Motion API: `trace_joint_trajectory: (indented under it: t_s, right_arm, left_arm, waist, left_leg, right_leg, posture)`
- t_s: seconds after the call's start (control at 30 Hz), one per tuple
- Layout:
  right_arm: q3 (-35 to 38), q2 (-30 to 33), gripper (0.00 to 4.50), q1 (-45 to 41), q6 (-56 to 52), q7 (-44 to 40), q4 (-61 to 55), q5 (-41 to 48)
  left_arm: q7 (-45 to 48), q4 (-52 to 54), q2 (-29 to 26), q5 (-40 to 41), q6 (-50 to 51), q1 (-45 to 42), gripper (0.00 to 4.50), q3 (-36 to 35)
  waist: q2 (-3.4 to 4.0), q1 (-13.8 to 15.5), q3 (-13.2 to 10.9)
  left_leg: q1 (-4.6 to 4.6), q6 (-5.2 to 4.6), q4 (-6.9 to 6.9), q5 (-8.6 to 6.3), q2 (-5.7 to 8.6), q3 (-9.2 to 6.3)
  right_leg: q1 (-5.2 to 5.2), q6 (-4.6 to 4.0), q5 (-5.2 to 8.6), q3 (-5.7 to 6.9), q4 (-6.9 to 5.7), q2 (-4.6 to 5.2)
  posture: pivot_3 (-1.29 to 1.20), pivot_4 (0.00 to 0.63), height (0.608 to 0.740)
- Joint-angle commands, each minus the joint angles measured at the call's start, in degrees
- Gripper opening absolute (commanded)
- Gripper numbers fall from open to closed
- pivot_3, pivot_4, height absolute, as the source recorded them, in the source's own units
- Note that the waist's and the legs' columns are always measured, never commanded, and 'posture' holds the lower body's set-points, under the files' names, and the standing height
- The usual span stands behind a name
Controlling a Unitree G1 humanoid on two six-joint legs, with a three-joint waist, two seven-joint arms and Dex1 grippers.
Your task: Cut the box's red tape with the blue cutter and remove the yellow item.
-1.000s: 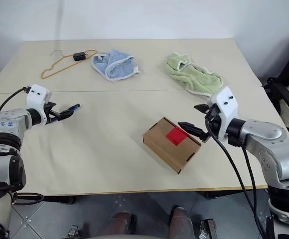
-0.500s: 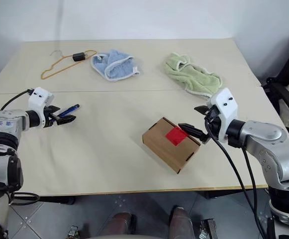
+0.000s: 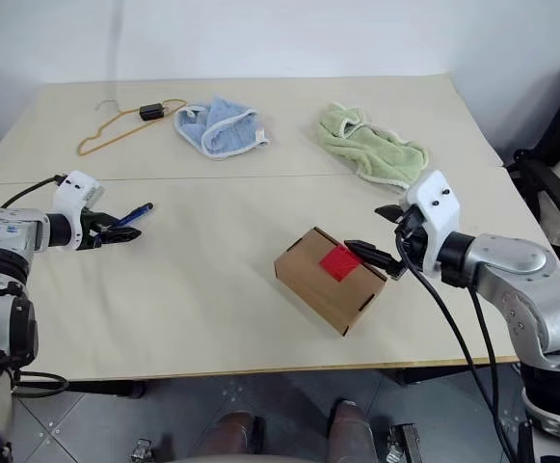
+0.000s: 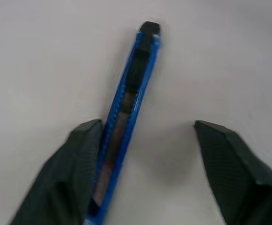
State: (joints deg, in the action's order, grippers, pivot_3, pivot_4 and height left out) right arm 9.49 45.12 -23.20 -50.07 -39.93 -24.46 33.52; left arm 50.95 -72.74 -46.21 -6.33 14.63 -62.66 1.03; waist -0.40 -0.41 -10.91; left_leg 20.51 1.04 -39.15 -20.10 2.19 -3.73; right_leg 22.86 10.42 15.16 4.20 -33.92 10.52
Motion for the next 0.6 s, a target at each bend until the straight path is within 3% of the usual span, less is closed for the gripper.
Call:
trace_joint_trajectory:
  t_s: [0.03, 0.2, 0.3, 0.43, 0.6]
  right_arm:
    - [2.0, 1.4, 4.5, 0.0, 0.3, -0.4, -2.0, 0.9]
    - [1.9, 1.5, 4.5, 0.1, 0.2, -0.3, -2.1, 1.1]
    - [1.8, 1.5, 4.5, 0.1, 0.2, -0.1, -2.0, 1.2]
    - [1.8, 1.5, 4.5, 0.1, 0.2, 0.0, -2.1, 1.2]
    - [1.5, 1.4, 4.5, -0.2, 0.3, 0.0, -1.8, 1.0]
  left_arm:
    - [1.3, -1.8, -1.4, -3.5, 1.7, 0.8, 3.28, 2.8]
    - [1.2, -2.0, -1.5, -3.8, 2.3, 0.6, 3.28, 3.4]
    - [2.2, -2.1, -1.8, -4.2, 2.9, 0.7, 2.74, 4.0]
    - [3.1, -1.9, -2.1, -4.2, 2.7, 0.9, 1.55, 4.6]
    - [3.5, -1.7, -2.5, -4.2, 2.8, 1.0, 1.55, 4.9]
  waist:
    - [0.0, 0.0, 0.0]
    - [0.0, 0.0, 0.0]
    - [0.0, 0.0, 0.0]
    - [0.0, -0.1, 0.0]
    - [0.0, -0.5, 0.0]
  left_leg:
    - [-0.02, 0.0, 0.0, 0.0, 0.0, 0.03]
    - [-0.09, -0.02, 0.0, -0.01, 0.0, 0.12]
    - [-0.1, -0.02, 0.0, -0.01, 0.0, 0.14]
    - [-0.15, -0.03, 0.02, -0.01, -0.01, 0.21]
    - [-0.2, -0.04, 0.02, -0.02, -0.01, 0.29]
  right_leg:
    - [0.0, 0.0, 0.0, -0.04, -0.02, 0.0]
    - [0.0, 0.0, 0.0, -0.14, -0.05, 0.0]
    - [0.0, 0.0, 0.0, -0.16, -0.04, 0.0]
    - [0.0, 0.0, 0.0, -0.22, -0.07, 0.0]
    - [0.0, 0.0, 0.0, -0.33, -0.11, -0.01]
  posture:
    - [0.0, 0.15, 0.74]
    - [0.0, 0.15, 0.74]
    - [0.0, 0.15, 0.74]
    - [0.0, 0.15, 0.74]
    - [0.0, 0.15, 0.74]
